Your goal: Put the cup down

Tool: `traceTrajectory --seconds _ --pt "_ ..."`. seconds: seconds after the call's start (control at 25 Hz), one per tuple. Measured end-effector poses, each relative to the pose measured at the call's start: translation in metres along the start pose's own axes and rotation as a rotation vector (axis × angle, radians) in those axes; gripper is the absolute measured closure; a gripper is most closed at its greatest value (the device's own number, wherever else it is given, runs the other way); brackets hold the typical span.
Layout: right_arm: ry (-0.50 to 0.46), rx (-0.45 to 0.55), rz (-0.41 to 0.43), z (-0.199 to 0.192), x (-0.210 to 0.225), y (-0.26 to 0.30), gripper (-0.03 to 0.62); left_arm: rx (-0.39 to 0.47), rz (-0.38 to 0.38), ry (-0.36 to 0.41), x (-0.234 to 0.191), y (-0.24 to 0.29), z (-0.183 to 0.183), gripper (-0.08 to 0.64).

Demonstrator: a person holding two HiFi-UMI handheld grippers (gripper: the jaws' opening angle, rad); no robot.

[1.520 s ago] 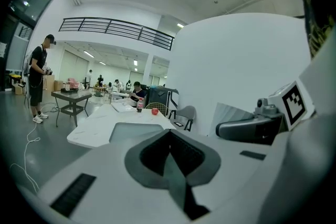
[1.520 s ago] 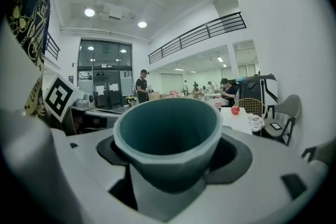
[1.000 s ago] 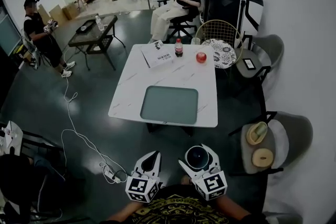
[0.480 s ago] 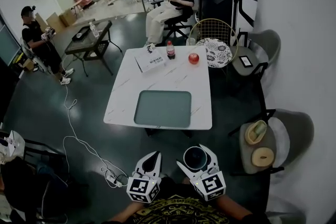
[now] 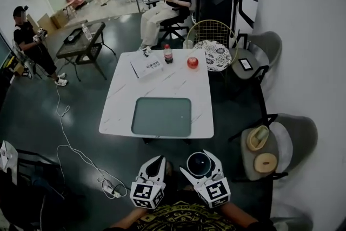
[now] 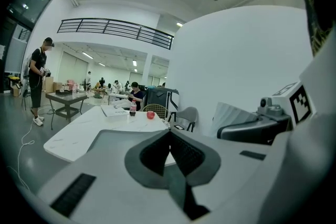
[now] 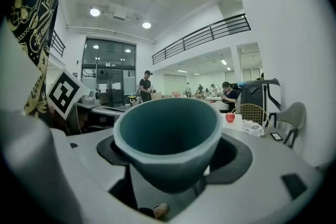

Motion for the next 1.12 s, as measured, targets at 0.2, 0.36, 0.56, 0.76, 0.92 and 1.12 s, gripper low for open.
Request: traceTrajectory --seconds 0.2,0.36,0.56,0.76,0.92,1.12 --pt "-0.007 -0.018 -0.023 0.005 0.011 0.022 0.204 0.003 -0.017 0.009 -0.016 0.018 0.008 0.551" --pt "-0.011 -0.023 -0.034 0.010 0.022 0.045 0.206 -0.004 -0.017 0.001 -0.034 0.035 0.014 0.551" --pt "-0.011 -0.037 -0.035 0.017 0.030 0.078 0.204 -0.010 -0.023 0.002 -0.057 0.055 0.022 0.551" --pt "-0.015 -0.051 -0.060 0.030 0.043 0.110 0.204 -0.018 -0.023 -0.002 -0.082 0.074 0.027 0.552" --pt "-0.014 -0.058 -0.073 0.038 0.053 0.134 0.205 -0.025 -0.022 -0.006 -0.098 0.089 0.029 0.551" --pt "-0.010 -0.064 -0.061 0.035 0.060 0.160 0.206 -0.033 -0.025 -0.007 -0.114 0.108 0.031 0.552"
Point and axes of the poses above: the fingertips, and each gripper's own axes: y forward along the fingers, x to its right, z out of its top, the point moved 1 cm from there along -y, backward along the fingers, and after that the axes turned 10 degrees about z, right-handed, at the moved point
